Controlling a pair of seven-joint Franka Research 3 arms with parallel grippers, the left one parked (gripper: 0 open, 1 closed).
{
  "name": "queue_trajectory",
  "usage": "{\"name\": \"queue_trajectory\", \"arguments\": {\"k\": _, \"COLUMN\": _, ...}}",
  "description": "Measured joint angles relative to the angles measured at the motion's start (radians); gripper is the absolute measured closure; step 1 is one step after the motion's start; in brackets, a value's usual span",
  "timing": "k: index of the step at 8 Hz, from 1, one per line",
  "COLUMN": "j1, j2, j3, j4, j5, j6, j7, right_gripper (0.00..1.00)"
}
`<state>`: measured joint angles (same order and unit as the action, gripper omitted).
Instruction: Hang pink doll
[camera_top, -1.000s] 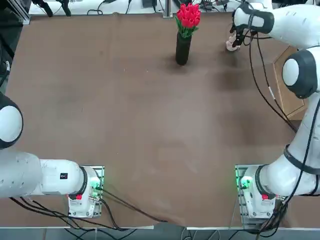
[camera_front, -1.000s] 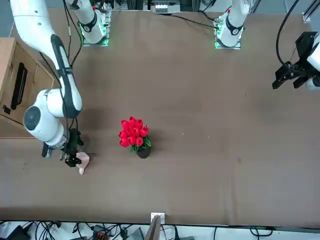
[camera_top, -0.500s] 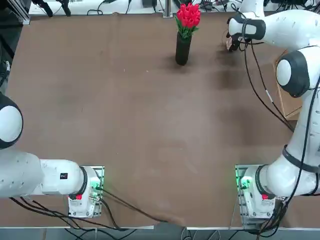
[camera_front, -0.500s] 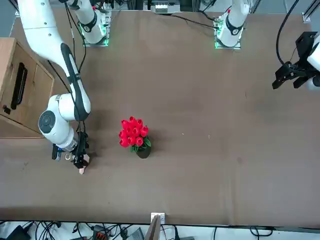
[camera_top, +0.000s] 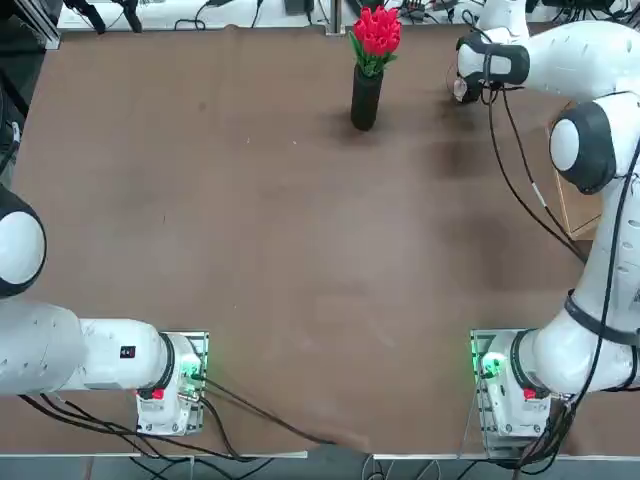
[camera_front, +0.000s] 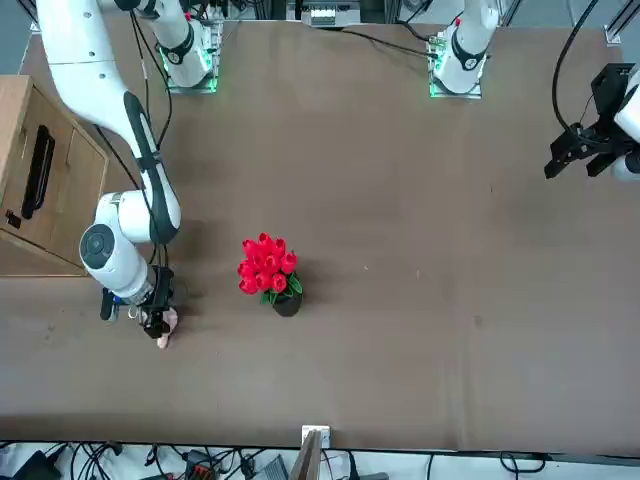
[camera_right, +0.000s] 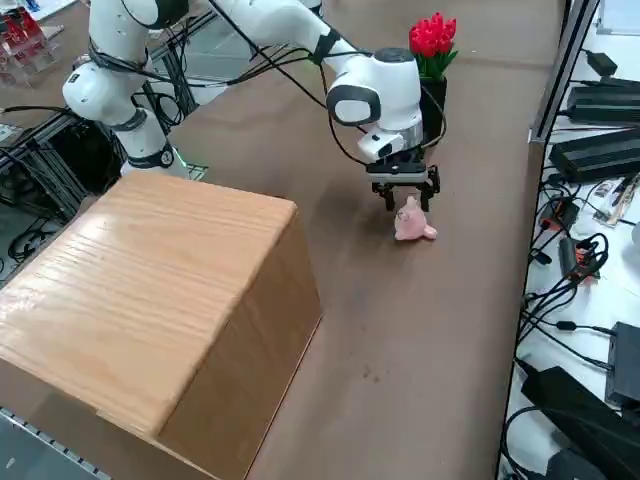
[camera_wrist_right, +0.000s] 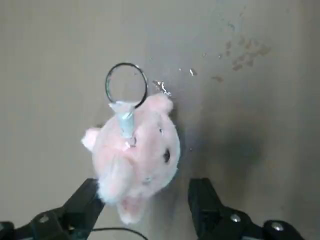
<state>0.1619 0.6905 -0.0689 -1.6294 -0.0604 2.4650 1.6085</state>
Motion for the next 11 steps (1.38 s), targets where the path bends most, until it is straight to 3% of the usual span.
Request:
{"name": "queue_trajectory", "arguments": {"k": 8, "j1": 0.027, "j2": 0.028, "j3": -0.011, "j4": 0.016, "j5": -0.111, "j6": 0.046, "j7": 0.031, "right_gripper": 0.05}}
{"name": "queue_trajectory", "arguments": {"k": 9, "j1": 0.028, "j2": 0.033, "j3": -0.011, "j4": 0.016, "j5": -0.122, "j6": 0.046, "j7": 0.031, "right_gripper": 0.14}}
{"name": "queue_trajectory", "arguments": {"k": 10, "j1": 0.029, "j2": 0.037, "j3": -0.011, "j4": 0.016, "j5": -0.125, "j6": 0.046, "j7": 0.031, "right_gripper": 0.39}}
{"name": "queue_trajectory", "arguments": {"k": 11, "j1": 0.030, "j2": 0.039, "j3": -0.013, "j4": 0.017, "j5": -0.126, "j6": 0.046, "j7": 0.031, "right_gripper": 0.57}}
